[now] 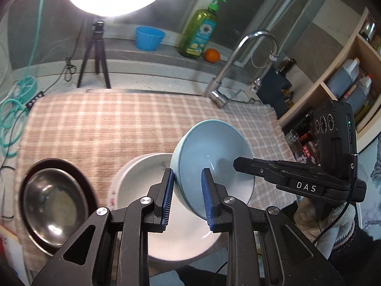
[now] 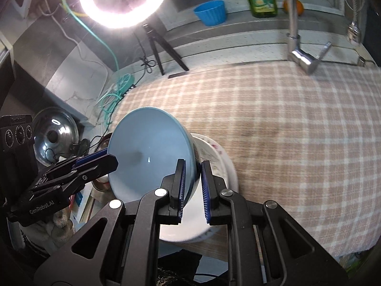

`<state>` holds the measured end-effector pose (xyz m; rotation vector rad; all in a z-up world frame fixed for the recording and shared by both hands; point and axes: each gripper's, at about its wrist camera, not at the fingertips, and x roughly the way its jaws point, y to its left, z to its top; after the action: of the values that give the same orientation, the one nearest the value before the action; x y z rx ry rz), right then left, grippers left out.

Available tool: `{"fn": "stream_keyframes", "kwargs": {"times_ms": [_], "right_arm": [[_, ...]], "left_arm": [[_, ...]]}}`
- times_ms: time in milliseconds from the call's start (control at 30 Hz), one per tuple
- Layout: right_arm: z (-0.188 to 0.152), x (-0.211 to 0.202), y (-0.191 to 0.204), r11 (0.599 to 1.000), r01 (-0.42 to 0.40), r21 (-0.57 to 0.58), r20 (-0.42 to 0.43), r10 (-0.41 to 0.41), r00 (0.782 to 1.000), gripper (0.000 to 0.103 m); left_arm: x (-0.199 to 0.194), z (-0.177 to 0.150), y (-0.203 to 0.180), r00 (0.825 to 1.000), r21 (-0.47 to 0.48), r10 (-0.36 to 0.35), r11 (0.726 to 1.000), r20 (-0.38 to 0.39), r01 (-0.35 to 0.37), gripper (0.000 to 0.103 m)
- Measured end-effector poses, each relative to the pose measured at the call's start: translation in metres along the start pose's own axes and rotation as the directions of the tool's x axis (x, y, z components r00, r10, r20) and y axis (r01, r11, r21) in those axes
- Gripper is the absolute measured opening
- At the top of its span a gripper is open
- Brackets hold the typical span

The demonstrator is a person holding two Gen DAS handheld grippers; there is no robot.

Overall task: Organize plates and bowls
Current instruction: 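Lift the pale-blue bowl and carry it over the nested steel bowls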

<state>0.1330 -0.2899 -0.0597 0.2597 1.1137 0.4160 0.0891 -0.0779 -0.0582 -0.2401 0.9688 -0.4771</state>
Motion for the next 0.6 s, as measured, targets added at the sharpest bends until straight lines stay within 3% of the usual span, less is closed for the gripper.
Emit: {"fn": "stream_keyframes", "kwargs": {"times_ms": [300,600], "right_arm": [[0.015,0.031,0.062,0.993,-0.057,-0.102,-0.030,0.054,0.998,0.013],[0.022,0.071,0.120,0.975,-0.114,-0.193,-0.092,0.098,0.991,0.013]], "left_arm": [[-0.038,-0.011,0.052,0.997,-0.104,0.061,0.993,0.052,-0.056,0.022],[-0.067,-0.026,0.105,0.988,-0.227,0.131,0.968,0.082,-0.110,0.022]]}}
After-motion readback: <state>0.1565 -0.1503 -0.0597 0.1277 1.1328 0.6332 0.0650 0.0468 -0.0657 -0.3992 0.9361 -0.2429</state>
